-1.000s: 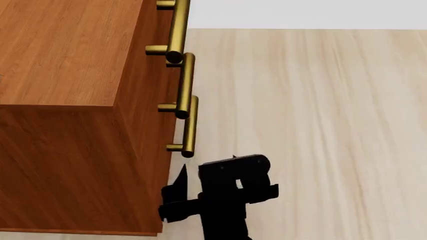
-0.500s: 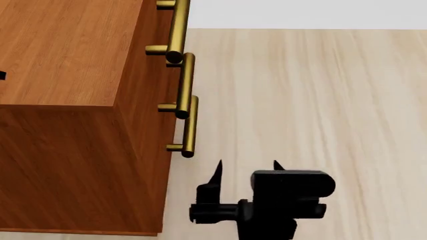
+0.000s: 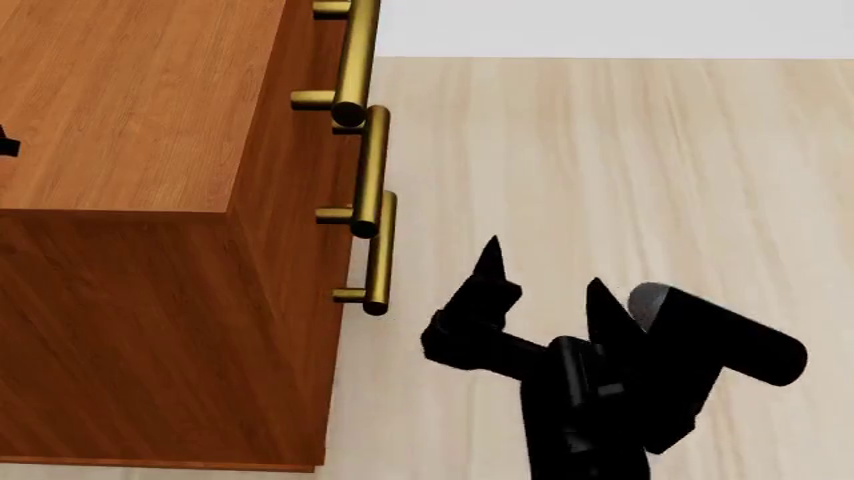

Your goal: Close the bottom drawer of the cabinet and open the top drawer.

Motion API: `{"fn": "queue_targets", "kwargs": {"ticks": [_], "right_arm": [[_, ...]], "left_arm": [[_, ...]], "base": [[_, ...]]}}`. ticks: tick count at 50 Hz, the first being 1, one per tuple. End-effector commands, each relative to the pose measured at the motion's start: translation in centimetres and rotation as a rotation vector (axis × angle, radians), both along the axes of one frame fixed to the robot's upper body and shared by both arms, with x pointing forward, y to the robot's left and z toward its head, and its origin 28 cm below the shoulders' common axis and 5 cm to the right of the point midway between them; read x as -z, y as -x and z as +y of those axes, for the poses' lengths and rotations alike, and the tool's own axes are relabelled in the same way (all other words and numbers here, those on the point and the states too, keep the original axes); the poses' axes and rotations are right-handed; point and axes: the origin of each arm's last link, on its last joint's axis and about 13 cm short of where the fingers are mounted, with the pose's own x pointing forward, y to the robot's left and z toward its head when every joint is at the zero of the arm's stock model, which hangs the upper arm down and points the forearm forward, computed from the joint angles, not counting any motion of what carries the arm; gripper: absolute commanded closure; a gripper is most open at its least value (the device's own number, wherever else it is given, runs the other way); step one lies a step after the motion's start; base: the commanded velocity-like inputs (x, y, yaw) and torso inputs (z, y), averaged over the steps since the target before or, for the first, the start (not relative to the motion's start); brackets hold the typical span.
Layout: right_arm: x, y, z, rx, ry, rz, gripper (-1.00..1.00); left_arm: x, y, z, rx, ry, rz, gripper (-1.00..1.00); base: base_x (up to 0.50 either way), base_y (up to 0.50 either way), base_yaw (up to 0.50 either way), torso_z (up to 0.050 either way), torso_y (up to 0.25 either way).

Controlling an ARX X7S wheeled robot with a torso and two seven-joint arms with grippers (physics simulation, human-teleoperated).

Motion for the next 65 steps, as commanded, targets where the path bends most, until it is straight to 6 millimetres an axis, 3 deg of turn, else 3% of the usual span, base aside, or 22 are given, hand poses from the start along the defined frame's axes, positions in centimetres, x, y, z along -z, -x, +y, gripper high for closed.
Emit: {"fn": "queue_targets", "kwargs": {"ticks": [1, 12, 28, 39, 65], "right_arm": [[-3.6, 0.1, 0.1, -0.029, -0.192, -0.019, -1.0], [-7.0, -0.4, 1.0, -0.1, -0.335, -0.017, -1.0], [-9.3, 0.8, 1.9, -0.203, -0.492, -0.003, -1.0], [-10.1, 0.8, 2.8, -0.264, -0.532, 0.022, -1.0], [-10.8, -2.4, 4.6, -0.337, -0.506, 0.081, -1.0]], "left_arm": [[-0.2, -0.1, -0.1, 0.003, -0.004, -0.003, -1.0], [-0.2, -0.1, -0.1, 0.003, -0.006, -0.002, -1.0], [-0.2, 0.0, -0.1, 0.003, -0.006, -0.002, -1.0], [0.0, 0.1, -0.1, 0.001, -0.008, -0.001, -1.0], [0.0, 0.1, 0.1, -0.005, -0.009, -0.003, -1.0]], "base": [[0.0, 0.0, 0.0, 0.0, 0.0], [0.0, 0.0, 0.0, 0.0, 0.0], [0.0, 0.0, 0.0, 0.0, 0.0], [0.0, 0.0, 0.0, 0.0, 0.0], [0.0, 0.0, 0.0, 0.0, 0.0]]}}
